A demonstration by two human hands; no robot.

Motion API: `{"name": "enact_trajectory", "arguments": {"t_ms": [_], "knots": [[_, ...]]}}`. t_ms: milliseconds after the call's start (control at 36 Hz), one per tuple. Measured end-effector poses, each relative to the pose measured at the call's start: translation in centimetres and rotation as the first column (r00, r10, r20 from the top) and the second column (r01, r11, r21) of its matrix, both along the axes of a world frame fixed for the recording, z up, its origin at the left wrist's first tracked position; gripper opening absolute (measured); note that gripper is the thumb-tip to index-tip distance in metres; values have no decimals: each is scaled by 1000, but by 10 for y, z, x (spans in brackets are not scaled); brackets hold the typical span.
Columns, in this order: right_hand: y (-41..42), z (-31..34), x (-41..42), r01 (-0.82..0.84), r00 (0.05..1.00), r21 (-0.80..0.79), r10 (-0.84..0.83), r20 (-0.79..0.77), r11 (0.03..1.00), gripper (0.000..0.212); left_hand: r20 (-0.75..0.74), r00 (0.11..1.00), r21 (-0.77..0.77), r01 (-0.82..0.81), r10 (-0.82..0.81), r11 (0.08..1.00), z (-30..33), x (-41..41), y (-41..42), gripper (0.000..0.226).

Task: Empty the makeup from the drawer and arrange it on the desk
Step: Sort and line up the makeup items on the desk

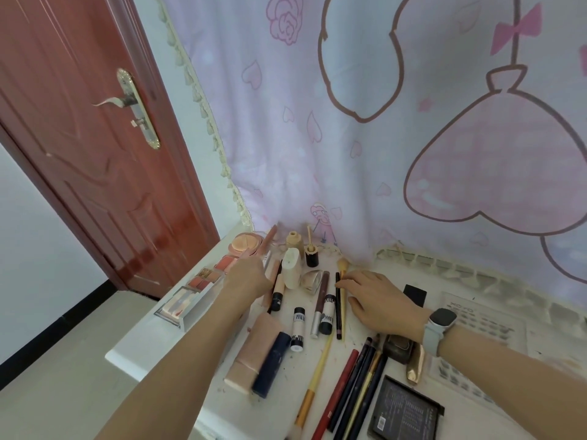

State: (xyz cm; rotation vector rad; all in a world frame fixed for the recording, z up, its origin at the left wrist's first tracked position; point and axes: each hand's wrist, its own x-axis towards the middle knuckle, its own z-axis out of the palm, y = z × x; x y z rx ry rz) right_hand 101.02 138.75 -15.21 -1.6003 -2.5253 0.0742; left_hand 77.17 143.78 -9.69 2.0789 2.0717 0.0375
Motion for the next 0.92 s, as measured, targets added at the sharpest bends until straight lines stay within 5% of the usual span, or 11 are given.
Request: {"name": "enact_trajectory", "arguments": {"t_ms": [139,278,389,528,722,917], "knots": [[-4,-3,1,3,1000,-7,-3,-24,1000,42,55,998,59,-40,37,997,15,-9,-15,31],[-8,-7,10,23,999,-13,-23,-30,1000,41,116,992,109,-59,46,992,31,-14,-32,20],[-13,-5,16,38,999,-71,-40,-30,997,44,302,953,165,-82,29,983,39,-8,-50,17],[-22,-2,23,43,995,-77,-50,-83,996,35,586,801,265,-49,-120,963,33,18,-80,24],[-38,2,36,58,990,-66,-66,-129,996,26,767,624,144,64,-152,988,2,55,-105,19],[-52,4,55,53,987,-98,-66,-145,994,20,793,599,20,153,-109,988,-22,74,-110,16]]}}
